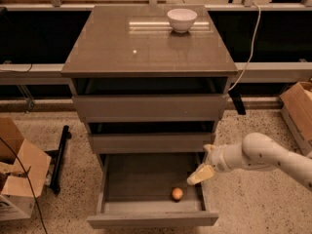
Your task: Pick orange from bottom drawer and place on counter
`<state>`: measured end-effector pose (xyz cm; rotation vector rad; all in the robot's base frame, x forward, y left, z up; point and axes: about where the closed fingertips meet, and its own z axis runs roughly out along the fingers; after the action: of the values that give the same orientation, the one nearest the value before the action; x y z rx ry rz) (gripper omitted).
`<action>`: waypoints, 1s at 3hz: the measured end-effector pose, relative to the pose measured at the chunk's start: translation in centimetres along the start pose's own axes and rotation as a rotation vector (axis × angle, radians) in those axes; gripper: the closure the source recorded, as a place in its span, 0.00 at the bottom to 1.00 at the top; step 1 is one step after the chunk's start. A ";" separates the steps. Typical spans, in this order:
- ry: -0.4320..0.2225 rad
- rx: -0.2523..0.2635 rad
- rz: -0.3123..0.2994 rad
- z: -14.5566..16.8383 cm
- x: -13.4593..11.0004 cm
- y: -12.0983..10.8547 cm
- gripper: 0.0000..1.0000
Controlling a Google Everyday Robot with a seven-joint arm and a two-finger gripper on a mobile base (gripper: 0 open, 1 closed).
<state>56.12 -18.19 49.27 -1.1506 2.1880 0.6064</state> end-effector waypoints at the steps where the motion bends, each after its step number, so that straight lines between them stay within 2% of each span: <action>1: 0.002 -0.030 0.024 1.9 1.6 0.7 0.00; 2: 0.005 -0.013 0.029 3.3 1.8 1.0 0.00; 3: -0.025 0.006 0.037 6.8 2.6 0.1 0.00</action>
Offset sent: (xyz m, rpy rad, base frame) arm 0.0004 0.0249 -0.0605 -0.0059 0.0088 -0.0615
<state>56.81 -15.41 42.62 -1.0962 2.1929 0.6265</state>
